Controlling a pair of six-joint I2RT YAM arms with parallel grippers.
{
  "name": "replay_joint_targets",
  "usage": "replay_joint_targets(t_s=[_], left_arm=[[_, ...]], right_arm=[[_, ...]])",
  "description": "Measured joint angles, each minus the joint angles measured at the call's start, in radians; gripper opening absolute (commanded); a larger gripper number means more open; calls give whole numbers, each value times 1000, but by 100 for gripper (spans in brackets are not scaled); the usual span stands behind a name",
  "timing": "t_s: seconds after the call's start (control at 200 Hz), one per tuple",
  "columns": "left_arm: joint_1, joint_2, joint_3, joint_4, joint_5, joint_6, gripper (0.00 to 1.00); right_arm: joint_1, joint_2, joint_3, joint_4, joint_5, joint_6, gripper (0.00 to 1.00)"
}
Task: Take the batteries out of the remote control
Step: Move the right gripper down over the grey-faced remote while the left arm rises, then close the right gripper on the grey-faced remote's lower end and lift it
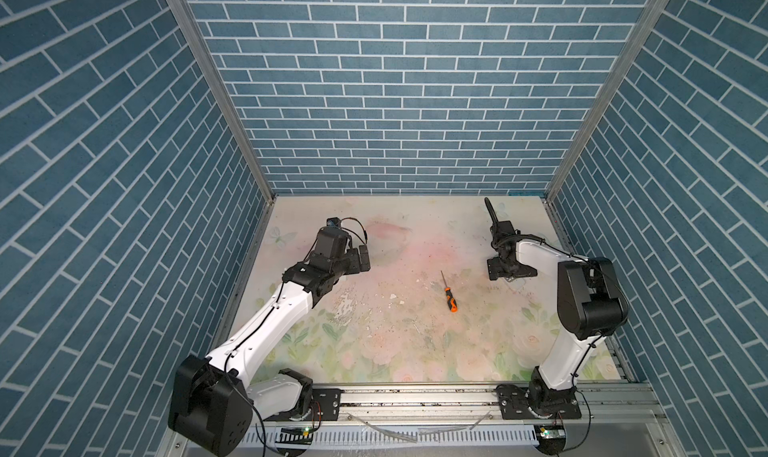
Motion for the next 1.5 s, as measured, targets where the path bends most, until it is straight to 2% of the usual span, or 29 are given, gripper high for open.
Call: replay_joint_targets(t_s=[0.475,1.075,1.39,1.44,1.495], left_arm=[[-1,24,19,-6,31,-6,100],[-26,33,51,-50,48,-24,100],[-32,11,51,-67,37,-31,100],[-32,11,51,-71,37,-32,100],[-33,11,51,-74,39,-32,100]], right_arm=[[-47,-4,-8,18,-134,13,91],[-77,-11,-21,17,-229,45,89],[-80,-11,-25,0,-296,63,76],[-80,-11,-28,2,-315,64,69],[-80,-11,-31,5,-329,72,69]])
